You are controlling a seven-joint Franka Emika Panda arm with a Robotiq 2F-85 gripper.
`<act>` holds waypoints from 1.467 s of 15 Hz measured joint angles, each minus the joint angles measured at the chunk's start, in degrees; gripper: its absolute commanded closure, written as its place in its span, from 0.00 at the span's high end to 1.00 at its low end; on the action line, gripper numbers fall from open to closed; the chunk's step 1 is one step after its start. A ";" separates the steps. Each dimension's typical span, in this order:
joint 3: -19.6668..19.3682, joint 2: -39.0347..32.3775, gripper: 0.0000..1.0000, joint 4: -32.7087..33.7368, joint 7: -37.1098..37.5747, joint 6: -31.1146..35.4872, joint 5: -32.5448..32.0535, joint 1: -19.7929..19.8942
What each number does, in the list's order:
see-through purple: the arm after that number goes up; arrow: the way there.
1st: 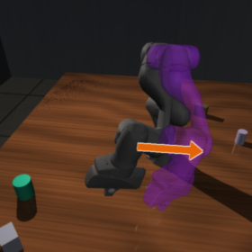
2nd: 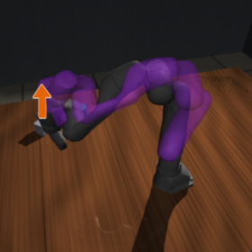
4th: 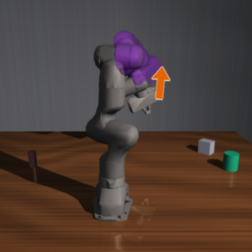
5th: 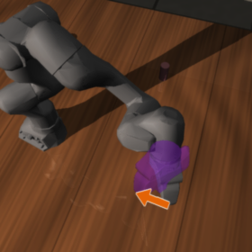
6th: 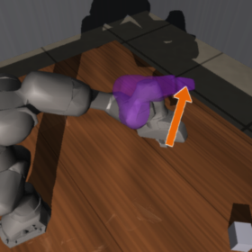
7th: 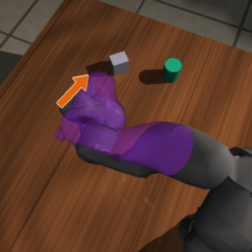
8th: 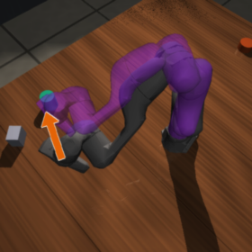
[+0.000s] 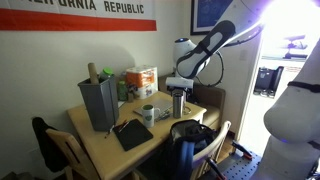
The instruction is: Put the pen in the silver cup
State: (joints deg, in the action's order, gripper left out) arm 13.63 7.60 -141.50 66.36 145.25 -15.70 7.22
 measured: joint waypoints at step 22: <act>-3.75 -23.61 1.00 8.59 26.97 15.13 -13.87 -0.71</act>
State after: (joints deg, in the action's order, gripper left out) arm 9.88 -16.01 -132.92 93.33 160.38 -29.57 6.51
